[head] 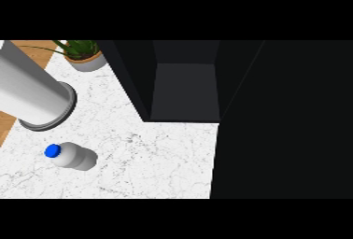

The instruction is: Pick up the bottled water, place it into the cabinet and close the cabinet

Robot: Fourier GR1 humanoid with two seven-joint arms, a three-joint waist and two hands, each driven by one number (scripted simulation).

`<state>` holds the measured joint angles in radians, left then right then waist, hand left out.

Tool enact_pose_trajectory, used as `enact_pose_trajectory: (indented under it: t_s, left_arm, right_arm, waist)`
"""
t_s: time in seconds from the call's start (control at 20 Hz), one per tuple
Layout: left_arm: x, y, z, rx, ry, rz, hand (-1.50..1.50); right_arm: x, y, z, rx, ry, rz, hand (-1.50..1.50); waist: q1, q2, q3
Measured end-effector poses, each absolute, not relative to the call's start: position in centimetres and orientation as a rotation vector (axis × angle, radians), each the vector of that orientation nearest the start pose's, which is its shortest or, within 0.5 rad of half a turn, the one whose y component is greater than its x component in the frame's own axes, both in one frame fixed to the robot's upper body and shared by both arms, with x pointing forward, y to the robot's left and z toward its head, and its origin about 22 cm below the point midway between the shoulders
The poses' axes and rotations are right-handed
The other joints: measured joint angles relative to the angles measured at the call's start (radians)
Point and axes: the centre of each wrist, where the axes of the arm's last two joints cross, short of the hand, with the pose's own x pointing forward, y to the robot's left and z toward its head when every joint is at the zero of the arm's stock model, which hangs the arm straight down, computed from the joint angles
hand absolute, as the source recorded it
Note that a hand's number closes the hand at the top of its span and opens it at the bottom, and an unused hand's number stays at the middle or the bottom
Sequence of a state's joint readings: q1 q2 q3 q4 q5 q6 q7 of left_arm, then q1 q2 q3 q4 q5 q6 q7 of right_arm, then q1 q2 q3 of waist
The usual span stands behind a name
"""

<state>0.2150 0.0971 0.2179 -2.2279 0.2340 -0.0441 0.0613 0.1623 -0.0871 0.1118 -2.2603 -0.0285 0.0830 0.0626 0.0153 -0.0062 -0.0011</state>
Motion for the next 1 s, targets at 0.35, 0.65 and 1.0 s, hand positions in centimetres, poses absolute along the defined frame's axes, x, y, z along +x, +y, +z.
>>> enact_pose_trajectory:
  t_s: [0.35, 0.65, 1.0]
  left_arm:
    - [11.8, 30.7, 13.4, 0.090, -1.915, 0.228, -1.50]
    - [11.0, 31.1, 13.0, 0.108, -1.842, 0.250, -1.50]
    - [10.2, 31.6, 12.4, 0.126, -1.782, 0.254, -1.50]
  right_arm:
    - [14.0, -22.0, 14.6, 0.196, -1.993, 0.228, -1.50]
    - [12.9, -20.1, 16.0, 0.221, -1.983, 0.240, -1.50]
    - [12.9, -18.8, 16.8, 0.262, -1.956, 0.219, -1.50]
  waist:
    - [-0.007, 0.002, 0.001]
    - [-0.010, 0.003, 0.001]
    - [-0.011, 0.004, 0.001]
